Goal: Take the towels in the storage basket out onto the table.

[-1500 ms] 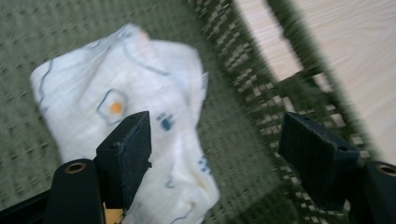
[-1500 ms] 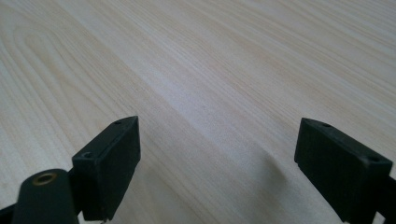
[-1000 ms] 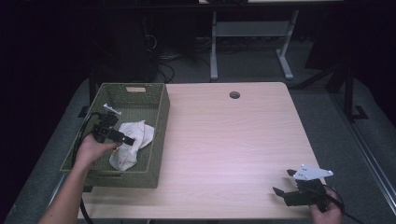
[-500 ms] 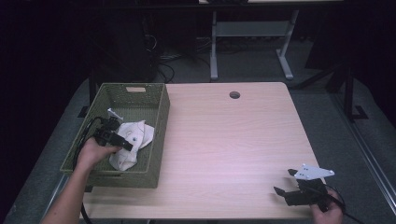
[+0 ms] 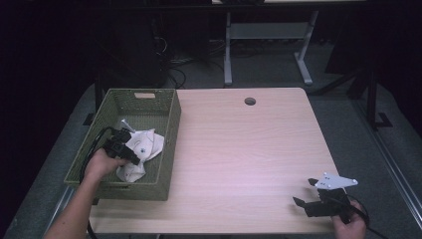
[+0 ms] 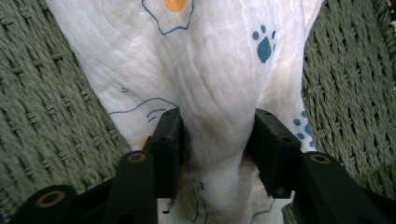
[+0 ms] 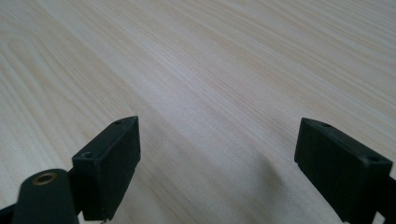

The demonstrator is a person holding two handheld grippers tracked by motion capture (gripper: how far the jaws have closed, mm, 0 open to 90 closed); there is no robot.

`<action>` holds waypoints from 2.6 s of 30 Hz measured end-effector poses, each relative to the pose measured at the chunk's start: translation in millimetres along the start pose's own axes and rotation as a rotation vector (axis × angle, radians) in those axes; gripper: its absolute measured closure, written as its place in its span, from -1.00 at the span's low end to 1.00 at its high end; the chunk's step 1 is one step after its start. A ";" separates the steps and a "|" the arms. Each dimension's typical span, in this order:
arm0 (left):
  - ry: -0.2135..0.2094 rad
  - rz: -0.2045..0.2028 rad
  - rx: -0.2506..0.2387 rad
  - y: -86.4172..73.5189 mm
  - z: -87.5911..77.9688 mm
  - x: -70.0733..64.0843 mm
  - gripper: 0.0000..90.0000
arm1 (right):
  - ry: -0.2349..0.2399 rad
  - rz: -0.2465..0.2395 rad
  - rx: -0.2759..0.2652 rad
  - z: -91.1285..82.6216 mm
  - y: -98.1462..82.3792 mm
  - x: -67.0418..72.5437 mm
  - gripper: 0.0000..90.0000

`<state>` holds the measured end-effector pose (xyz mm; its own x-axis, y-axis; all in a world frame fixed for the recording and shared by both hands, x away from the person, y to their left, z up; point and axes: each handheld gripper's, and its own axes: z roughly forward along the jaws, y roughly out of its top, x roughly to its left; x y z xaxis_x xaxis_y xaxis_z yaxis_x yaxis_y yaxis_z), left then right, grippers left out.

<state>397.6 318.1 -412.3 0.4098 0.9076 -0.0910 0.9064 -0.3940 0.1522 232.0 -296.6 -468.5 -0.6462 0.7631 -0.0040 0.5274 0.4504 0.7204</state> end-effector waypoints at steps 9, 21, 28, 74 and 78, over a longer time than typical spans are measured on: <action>0.046 -0.029 0.018 2.6 -4.8 -2.8 0.75 | 0.005 0.004 -0.008 1.1 0.5 -1.1 -0.69; 0.044 -0.038 -0.092 0.6 -50.4 -9.1 0.76 | 0.021 -0.027 0.021 6.4 2.9 5.6 -0.69; 0.023 -0.052 -0.140 -3.0 -63.7 -14.4 0.76 | 0.031 -0.050 0.019 6.5 2.8 6.3 -0.69; -0.240 -0.041 -0.376 -27.2 -119.6 -3.9 0.76 | 0.039 -0.005 0.002 6.2 1.9 6.0 -0.69; -0.259 -0.033 -0.408 -27.2 -125.2 -6.5 0.75 | 0.038 0.004 0.008 8.9 0.6 7.0 -0.69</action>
<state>357.4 341.0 -292.7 0.4407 0.8324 -0.3361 0.8263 -0.2298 0.5142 232.7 -286.9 -474.3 -0.6645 0.7469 0.0247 0.5339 0.4513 0.7151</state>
